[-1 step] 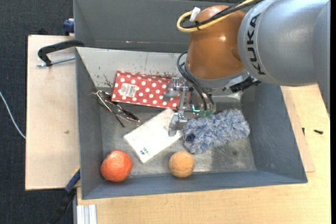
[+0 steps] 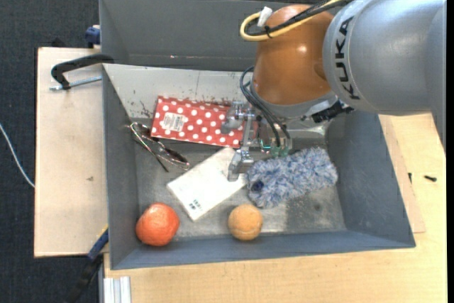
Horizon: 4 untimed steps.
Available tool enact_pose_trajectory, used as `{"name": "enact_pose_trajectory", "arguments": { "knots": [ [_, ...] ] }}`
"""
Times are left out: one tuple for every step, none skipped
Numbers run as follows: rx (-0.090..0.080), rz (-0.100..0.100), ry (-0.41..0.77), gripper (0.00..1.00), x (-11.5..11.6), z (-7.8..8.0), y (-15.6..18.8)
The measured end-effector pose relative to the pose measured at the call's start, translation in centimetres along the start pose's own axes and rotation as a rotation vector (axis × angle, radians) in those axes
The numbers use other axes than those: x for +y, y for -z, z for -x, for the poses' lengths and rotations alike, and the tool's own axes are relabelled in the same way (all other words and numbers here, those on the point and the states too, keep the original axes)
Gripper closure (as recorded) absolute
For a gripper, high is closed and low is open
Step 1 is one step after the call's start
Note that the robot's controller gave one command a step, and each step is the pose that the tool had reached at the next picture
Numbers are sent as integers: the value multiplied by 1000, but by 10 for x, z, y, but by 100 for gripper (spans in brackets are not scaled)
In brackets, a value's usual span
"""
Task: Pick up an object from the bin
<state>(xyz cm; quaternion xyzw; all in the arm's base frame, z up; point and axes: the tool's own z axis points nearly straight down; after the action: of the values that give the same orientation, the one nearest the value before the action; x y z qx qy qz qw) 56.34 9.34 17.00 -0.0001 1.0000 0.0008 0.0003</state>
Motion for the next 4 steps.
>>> {"name": "enact_pose_trajectory", "arguments": {
  "knots": [
    [-1, 5, 328, 100, -53, 33, -90],
    [-1, 5, 328, 100, -54, 33, -90],
    [-10, -4, 636, 0, -82, 32, -27],
    [-6, -1, 636, 0, -81, 31, -29]
  ]
}}
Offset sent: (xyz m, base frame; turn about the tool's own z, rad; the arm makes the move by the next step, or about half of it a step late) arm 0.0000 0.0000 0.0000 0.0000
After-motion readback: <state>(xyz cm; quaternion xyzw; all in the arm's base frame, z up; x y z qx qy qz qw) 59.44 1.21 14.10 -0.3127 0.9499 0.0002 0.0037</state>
